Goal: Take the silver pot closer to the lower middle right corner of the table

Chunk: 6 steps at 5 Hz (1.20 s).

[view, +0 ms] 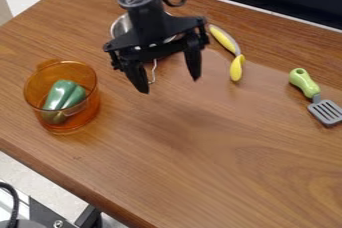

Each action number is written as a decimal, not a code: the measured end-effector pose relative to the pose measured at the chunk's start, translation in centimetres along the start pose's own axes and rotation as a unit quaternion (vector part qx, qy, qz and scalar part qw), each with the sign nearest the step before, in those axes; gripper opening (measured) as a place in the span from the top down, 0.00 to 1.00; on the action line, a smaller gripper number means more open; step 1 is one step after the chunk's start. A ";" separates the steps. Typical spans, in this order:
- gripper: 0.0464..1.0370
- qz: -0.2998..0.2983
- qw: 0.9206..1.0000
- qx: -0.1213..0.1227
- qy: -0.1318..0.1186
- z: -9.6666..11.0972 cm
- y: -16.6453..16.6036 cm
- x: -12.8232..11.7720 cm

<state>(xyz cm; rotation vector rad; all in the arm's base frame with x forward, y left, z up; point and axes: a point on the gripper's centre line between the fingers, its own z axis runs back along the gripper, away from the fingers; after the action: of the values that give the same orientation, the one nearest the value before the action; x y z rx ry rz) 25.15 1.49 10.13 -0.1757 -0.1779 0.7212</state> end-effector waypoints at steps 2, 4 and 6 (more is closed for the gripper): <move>0.04 0.105 0.994 0.028 -0.030 1.9 2.1 5.8; 0.04 0.153 0.987 0.026 -0.039 -0.2 3.6 10.6; 0.04 0.179 0.982 0.040 -0.047 -1.8 4.8 12.4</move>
<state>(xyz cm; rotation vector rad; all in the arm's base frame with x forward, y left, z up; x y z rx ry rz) 31.66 13.11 8.58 -0.0975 -0.2104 1.0944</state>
